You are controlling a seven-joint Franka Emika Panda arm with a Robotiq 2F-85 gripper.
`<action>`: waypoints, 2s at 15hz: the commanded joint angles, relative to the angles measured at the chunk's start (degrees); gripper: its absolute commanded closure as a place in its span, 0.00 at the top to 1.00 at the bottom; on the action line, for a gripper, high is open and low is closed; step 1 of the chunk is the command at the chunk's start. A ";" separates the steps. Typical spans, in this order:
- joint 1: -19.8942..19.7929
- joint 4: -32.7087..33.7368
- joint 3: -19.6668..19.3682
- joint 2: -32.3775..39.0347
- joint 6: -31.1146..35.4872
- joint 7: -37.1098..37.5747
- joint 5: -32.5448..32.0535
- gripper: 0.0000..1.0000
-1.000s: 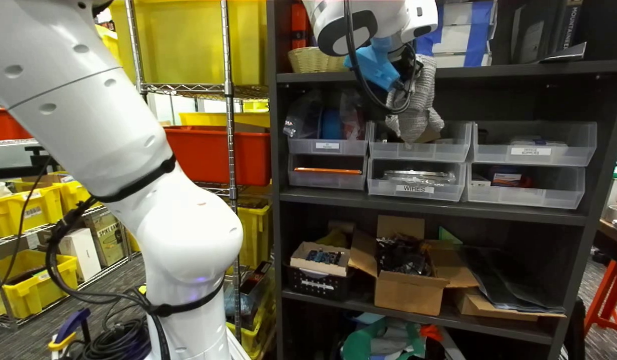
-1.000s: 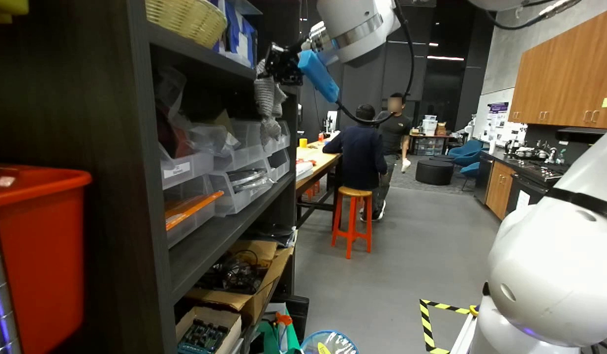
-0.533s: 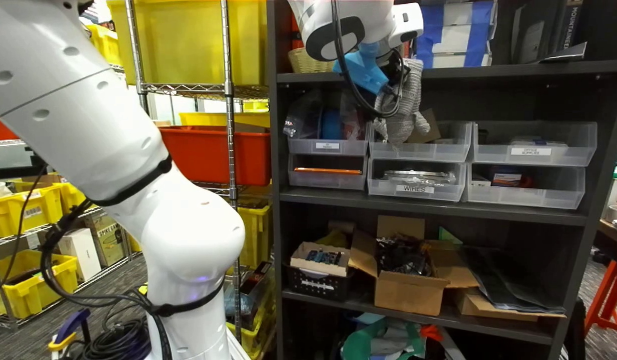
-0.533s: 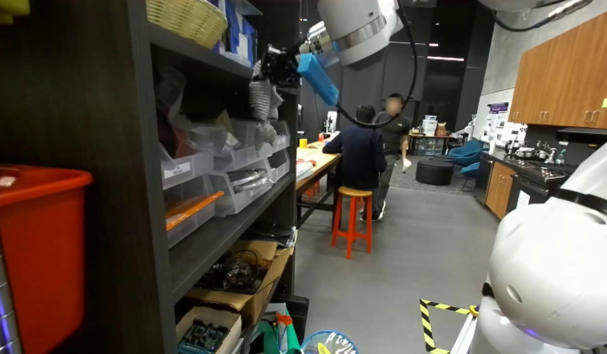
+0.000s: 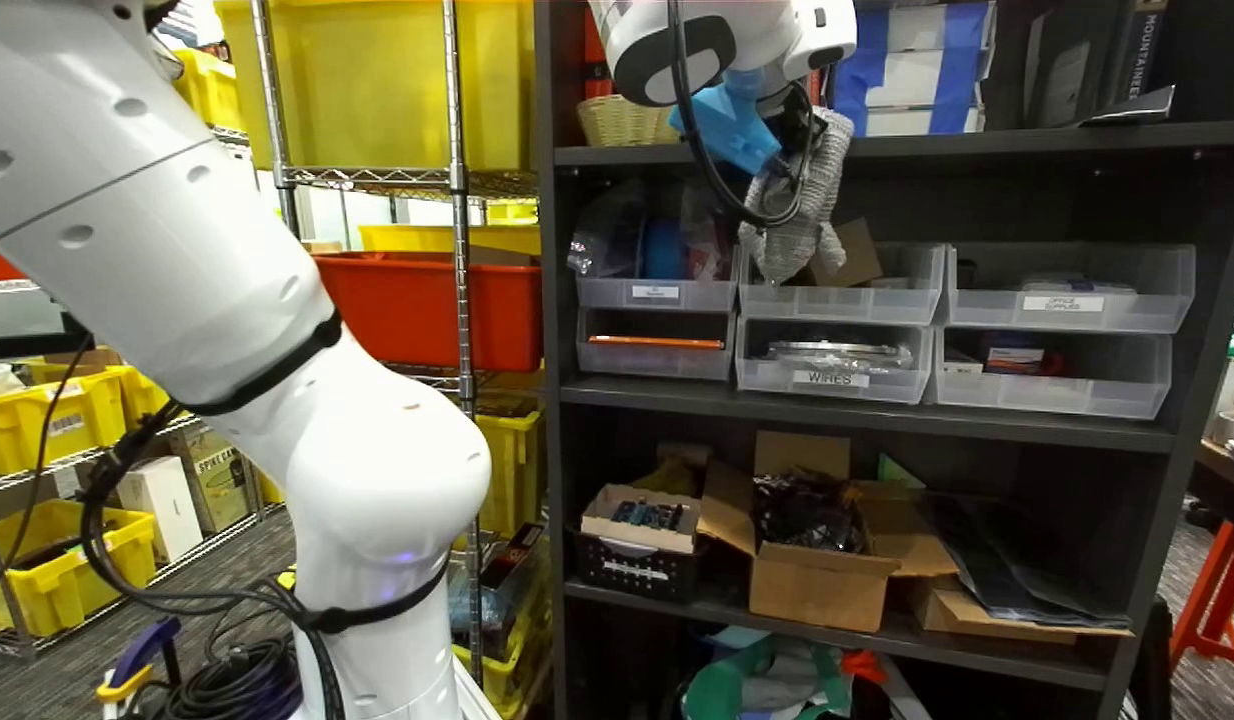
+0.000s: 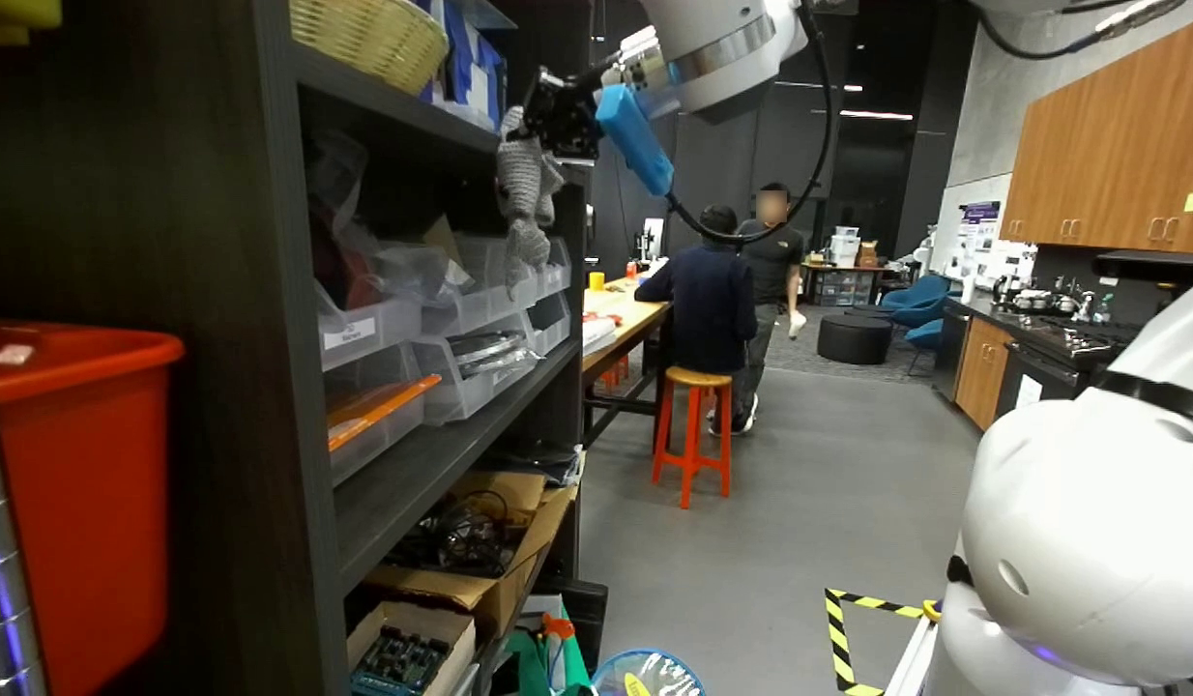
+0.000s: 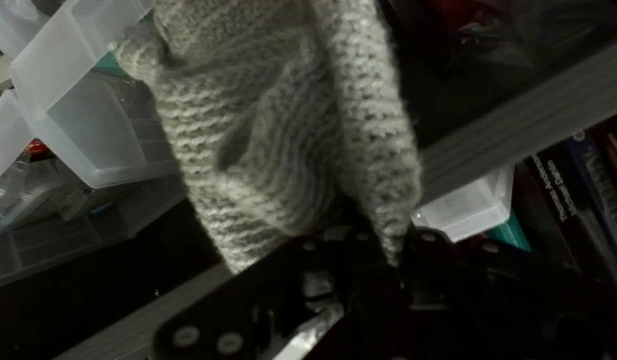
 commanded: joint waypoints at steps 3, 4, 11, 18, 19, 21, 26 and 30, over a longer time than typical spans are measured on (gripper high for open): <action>-1.12 8.05 -5.89 2.05 -6.68 5.35 0.88 0.03; -1.37 9.85 -7.23 3.11 -7.69 6.66 0.82 0.03; -3.72 22.18 -15.06 11.66 -14.34 15.36 2.57 0.03; -10.12 36.27 -17.97 23.49 -19.31 24.03 7.01 0.03; -11.11 38.04 -17.94 25.05 -19.69 25.16 7.47 0.03; -12.95 41.41 -17.46 28.20 -19.13 27.16 8.01 0.03; -15.50 47.90 -15.35 35.07 -16.16 30.06 7.12 0.03; -15.76 50.45 -12.83 38.85 -12.71 30.66 5.07 0.03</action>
